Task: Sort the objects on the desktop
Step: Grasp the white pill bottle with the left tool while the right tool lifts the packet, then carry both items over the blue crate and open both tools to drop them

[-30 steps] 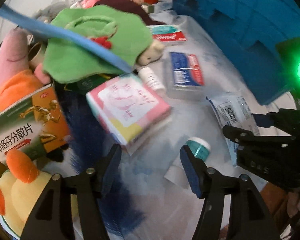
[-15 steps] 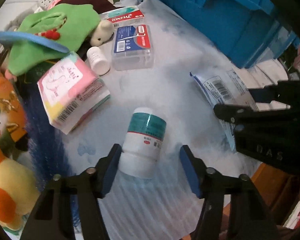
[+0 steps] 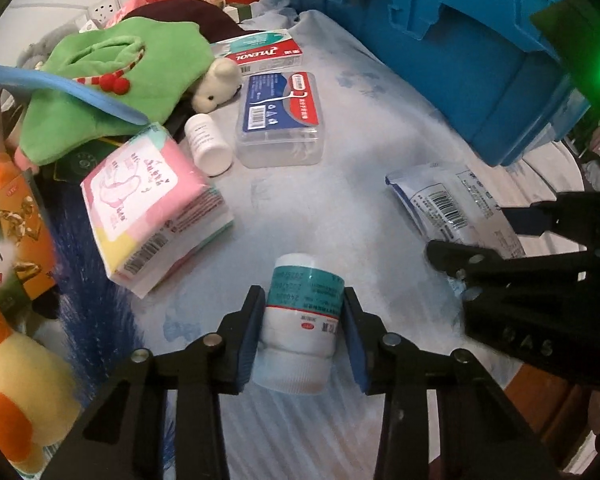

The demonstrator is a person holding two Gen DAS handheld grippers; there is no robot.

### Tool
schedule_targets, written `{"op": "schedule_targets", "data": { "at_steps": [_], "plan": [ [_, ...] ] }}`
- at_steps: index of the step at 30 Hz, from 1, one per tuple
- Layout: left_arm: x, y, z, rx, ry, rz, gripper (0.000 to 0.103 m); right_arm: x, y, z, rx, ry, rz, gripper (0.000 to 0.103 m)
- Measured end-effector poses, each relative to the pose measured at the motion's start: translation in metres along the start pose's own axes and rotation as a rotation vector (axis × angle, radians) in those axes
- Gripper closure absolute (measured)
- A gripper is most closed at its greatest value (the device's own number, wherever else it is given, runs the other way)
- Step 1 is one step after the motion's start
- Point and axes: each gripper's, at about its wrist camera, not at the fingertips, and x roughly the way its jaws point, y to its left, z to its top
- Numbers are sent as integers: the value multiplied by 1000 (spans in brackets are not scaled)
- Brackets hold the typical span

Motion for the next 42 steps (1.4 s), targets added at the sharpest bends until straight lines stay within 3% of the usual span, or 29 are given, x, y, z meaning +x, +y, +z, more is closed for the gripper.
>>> {"op": "schedule_targets", "data": {
  "at_steps": [6,11,15,17,23,25,35,42],
  "plan": [
    [-22,17,0,-28,-59,56,66,-27,20,-6,-60,-65,-16,57],
    [-52,43,12,-68,-127,120,66,-67,38,-3,-113,-179,-4,57],
    [-78,64,25,-98,-194,156,66,-92,55,42,-143,-275,2,57],
    [-90,72,34,-109,-231,167,66,-79,73,103,-148,-316,4,57],
    [-124,88,64,-124,-305,156,66,-136,89,138,-143,-446,-34,57],
    [-134,89,75,-123,-331,139,66,-135,94,166,-130,-479,-54,57],
    [-213,60,154,-43,-537,61,66,-245,56,190,-33,-674,-212,57],
    [-253,-22,214,65,-605,-6,66,-306,-39,197,73,-697,-347,57]
  ]
}}
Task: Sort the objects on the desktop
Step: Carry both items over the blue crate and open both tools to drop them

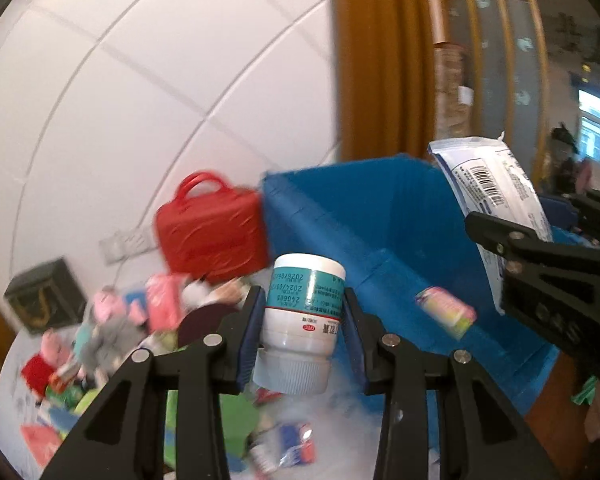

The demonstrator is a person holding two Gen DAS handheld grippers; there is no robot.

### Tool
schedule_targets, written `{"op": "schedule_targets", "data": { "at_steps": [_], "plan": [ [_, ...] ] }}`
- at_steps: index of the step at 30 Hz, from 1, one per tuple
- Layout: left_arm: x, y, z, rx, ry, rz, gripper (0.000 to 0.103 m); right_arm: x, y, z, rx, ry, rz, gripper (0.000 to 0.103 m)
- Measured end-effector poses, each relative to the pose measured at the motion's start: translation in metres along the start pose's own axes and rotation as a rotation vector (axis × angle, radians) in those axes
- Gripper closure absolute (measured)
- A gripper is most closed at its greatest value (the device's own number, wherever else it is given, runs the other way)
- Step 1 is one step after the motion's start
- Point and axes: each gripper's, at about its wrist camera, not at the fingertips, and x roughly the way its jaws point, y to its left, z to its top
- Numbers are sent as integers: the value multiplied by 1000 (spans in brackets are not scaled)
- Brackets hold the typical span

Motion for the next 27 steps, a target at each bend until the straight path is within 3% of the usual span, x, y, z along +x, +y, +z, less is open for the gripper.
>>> {"op": "schedule_targets", "data": {
  "at_steps": [5,9,13,18,21,24,27],
  "plan": [
    [31,-63,64,-2,20,-80,66,23,-91,26,-3,35,-65,57],
    [88,-107,123,-61,149,-146,66,65,-162,59,-19,80,-80,57],
    [164,-144,154,-115,295,-88,66,127,-210,80,-9,159,-40,57],
    [260,-167,127,-77,478,70,66,236,-211,57,-80,347,8,57],
    [313,-158,86,-109,621,117,66,306,-197,13,-91,525,66,57],
    [354,-158,42,-47,766,170,67,351,-182,-28,-169,637,31,57],
    [366,-161,21,-5,832,202,67,379,-162,-73,-312,764,16,57]
  ]
}}
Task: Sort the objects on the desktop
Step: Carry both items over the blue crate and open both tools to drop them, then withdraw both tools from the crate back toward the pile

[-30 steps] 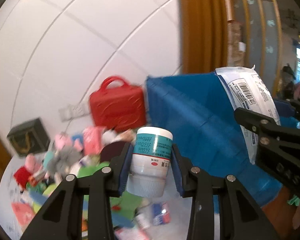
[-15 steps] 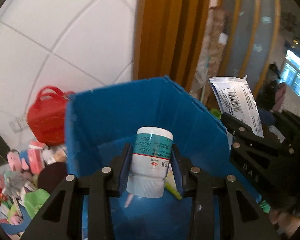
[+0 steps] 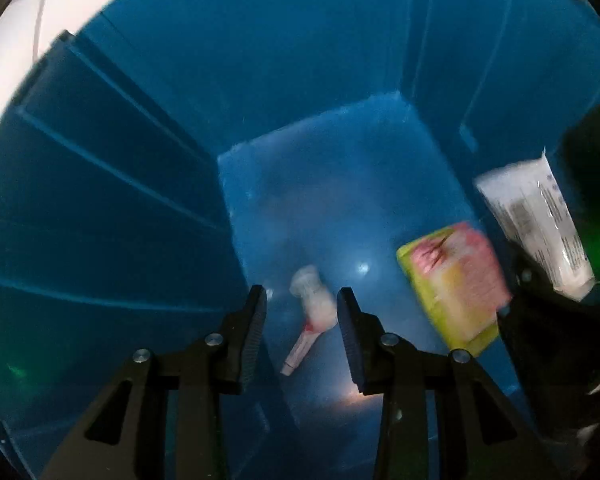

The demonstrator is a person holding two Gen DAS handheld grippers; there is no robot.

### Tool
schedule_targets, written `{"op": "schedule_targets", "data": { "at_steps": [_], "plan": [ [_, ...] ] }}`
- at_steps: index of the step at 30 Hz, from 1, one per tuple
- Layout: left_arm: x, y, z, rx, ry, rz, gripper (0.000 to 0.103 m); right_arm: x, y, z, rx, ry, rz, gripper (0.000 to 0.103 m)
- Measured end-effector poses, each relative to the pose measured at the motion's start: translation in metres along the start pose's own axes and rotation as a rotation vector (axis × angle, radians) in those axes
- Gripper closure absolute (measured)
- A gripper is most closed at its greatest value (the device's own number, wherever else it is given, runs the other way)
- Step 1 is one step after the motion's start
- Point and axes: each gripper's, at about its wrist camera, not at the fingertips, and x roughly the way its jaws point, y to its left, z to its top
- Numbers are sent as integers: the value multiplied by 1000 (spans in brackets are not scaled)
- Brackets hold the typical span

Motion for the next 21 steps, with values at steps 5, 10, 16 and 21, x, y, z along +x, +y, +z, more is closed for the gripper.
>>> {"op": "schedule_targets", "data": {
  "at_steps": [5,10,16,21],
  "plan": [
    [18,-8,0,27,51,16,67,26,12,-12,-68,88,-11,57],
    [16,-7,3,17,59,11,64,34,12,-20,-82,117,8,56],
    [12,-8,3,6,46,19,45,33,14,-27,-101,110,17,32],
    [-12,-1,1,-25,-10,7,45,19,4,-28,-90,64,7,7]
  ]
}}
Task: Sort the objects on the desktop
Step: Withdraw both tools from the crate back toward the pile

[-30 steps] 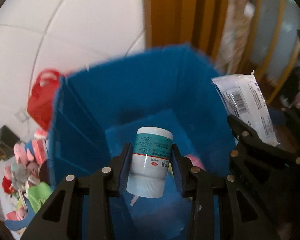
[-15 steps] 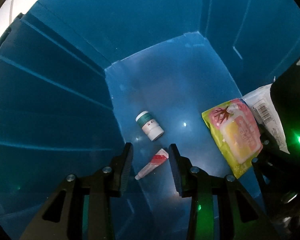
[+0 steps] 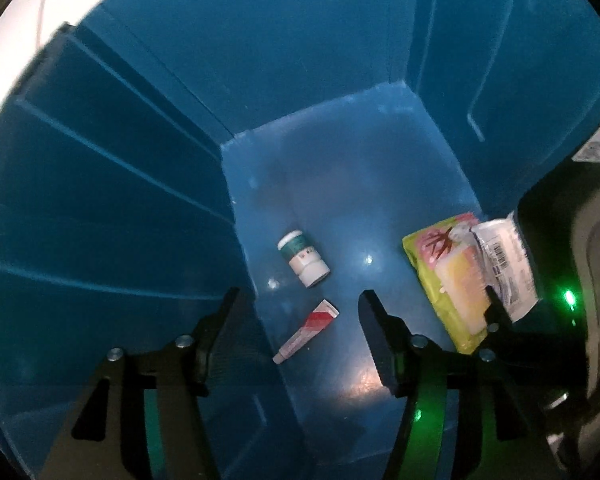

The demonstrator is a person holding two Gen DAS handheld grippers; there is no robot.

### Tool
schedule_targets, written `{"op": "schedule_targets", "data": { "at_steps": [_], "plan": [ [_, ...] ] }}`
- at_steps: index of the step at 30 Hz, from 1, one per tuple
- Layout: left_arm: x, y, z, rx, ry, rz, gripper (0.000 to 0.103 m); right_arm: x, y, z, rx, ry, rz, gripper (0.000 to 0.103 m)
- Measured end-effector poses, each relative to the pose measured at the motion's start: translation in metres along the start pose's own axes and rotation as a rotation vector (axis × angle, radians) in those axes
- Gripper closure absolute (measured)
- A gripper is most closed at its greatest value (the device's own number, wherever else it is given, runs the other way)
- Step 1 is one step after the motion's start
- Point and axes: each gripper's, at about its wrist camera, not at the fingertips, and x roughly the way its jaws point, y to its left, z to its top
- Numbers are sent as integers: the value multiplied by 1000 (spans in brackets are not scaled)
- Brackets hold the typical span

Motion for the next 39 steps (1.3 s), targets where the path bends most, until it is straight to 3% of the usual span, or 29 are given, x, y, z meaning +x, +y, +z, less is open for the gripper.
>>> {"op": "schedule_targets", "data": {
  "at_steps": [6,9,12,14,18,28,34,39],
  "plan": [
    [-69,18,-13,-13,-143,-65,45,-55,-9,-9,37,-104,77,4],
    [-108,34,-27,-30,-208,-108,45,-89,-28,-14,47,-163,71,1],
    [-153,57,-49,-23,-307,-135,44,-120,-19,-16,55,-222,61,1],
    [-175,75,-65,-22,-368,-133,37,-150,-13,-25,66,-270,67,1],
    [-204,121,-102,-51,-446,-140,35,-210,10,-39,68,-356,84,0],
    [-215,246,-201,-116,-521,-77,34,-327,118,-71,51,-528,129,0],
    [-191,310,-264,-153,-511,-65,34,-359,204,-99,14,-602,201,0],
    [-162,344,-302,-186,-478,-65,35,-360,266,-115,-13,-598,189,0]
  ]
}}
